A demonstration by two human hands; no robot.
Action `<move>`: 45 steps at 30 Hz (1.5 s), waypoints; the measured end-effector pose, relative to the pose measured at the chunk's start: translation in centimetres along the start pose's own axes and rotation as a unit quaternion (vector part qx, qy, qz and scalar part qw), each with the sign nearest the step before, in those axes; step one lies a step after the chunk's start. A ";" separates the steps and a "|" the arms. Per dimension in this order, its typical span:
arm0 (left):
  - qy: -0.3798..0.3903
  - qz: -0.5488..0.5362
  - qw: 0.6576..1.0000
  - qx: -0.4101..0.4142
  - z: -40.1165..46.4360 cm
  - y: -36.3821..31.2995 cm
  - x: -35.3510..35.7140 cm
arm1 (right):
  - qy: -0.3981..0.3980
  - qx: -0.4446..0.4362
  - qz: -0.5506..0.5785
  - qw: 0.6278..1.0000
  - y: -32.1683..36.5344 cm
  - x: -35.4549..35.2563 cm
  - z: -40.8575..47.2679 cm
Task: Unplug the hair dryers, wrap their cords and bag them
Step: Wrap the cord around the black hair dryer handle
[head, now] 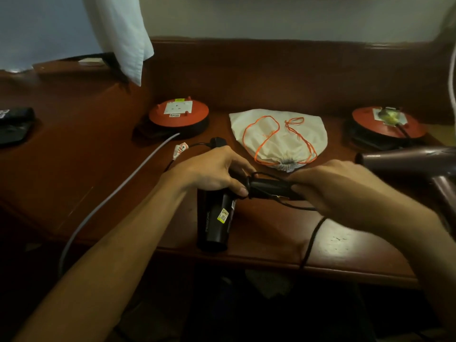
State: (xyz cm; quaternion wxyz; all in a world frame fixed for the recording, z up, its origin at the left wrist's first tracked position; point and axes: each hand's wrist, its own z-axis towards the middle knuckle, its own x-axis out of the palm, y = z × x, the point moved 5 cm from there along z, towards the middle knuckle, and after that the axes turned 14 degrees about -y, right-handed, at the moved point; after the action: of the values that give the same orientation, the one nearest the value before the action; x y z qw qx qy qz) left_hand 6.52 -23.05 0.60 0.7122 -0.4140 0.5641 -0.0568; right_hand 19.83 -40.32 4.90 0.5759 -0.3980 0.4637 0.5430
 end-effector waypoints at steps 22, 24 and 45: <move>-0.076 -0.050 0.996 -0.008 1.0 0.8 -0.5 | -0.073 -0.027 0.210 0.975 -0.5 9.5 0.9; -0.082 -0.062 0.995 -0.012 0.6 0.7 -0.3 | -0.084 -0.008 0.212 0.974 -1.5 10.5 1.5; -0.081 0.037 0.996 0.025 -1.6 -0.1 1.5 | 0.099 0.052 0.280 0.953 -3.8 9.3 7.3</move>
State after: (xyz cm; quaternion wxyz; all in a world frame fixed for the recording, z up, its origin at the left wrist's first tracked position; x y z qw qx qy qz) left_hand 5.75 -24.75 -0.48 0.7670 -0.3784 0.5181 -0.0106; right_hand 24.20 -31.29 -2.38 0.3717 -0.2735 0.6387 0.6157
